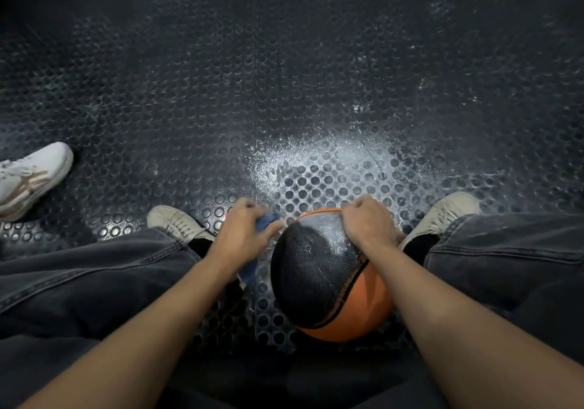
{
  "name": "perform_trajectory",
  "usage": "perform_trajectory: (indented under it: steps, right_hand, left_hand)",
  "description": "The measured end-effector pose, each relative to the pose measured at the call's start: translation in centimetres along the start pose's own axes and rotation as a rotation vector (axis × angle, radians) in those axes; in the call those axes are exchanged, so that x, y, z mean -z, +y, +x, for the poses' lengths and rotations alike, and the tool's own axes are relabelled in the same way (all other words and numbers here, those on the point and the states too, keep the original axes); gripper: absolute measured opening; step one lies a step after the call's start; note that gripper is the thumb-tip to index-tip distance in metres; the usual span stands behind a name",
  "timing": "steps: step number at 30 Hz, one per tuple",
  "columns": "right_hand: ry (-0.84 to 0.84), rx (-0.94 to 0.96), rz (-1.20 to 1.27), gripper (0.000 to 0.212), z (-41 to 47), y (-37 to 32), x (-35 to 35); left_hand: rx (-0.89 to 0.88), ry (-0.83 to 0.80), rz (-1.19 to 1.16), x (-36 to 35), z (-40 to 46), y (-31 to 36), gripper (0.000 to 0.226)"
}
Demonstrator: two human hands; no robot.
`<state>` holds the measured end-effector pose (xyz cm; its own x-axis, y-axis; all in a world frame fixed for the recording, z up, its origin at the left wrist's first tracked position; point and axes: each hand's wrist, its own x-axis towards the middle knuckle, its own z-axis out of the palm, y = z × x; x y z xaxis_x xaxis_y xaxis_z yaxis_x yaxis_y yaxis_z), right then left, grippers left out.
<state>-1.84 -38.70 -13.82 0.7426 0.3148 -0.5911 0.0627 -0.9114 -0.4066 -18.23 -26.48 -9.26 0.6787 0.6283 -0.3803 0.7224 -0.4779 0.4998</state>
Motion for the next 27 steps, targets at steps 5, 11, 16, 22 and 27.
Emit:
perform_trajectory:
  steps: [5, 11, 16, 22, 27]
  right_hand:
    - [0.001, -0.026, 0.011, 0.03, 0.3, 0.3, 0.3]
    - [0.008, -0.038, 0.018, 0.033, 0.4, 0.3, 0.1]
    - [0.009, -0.012, 0.005, 0.029, 0.1, 0.3, 0.1]
    - [0.029, -0.022, 0.018, 0.028, 0.0, 0.3, 0.6]
    - [-0.09, 0.349, 0.087, 0.014, -1.0, 0.2, 0.8]
  left_hand:
    - [0.032, -0.085, -0.12, 1.9, -1.0, 1.8, 0.031]
    - [0.082, 0.065, 0.126, 1.6, -1.3, 2.6, 0.022]
    - [0.086, -0.125, -0.276, -0.6, -3.0, 2.8, 0.019]
    - [-0.109, -0.107, -0.356, -4.6, -6.9, 2.8, 0.037]
    - [-0.115, 0.113, -0.221, -5.7, -5.3, 1.8, 0.031]
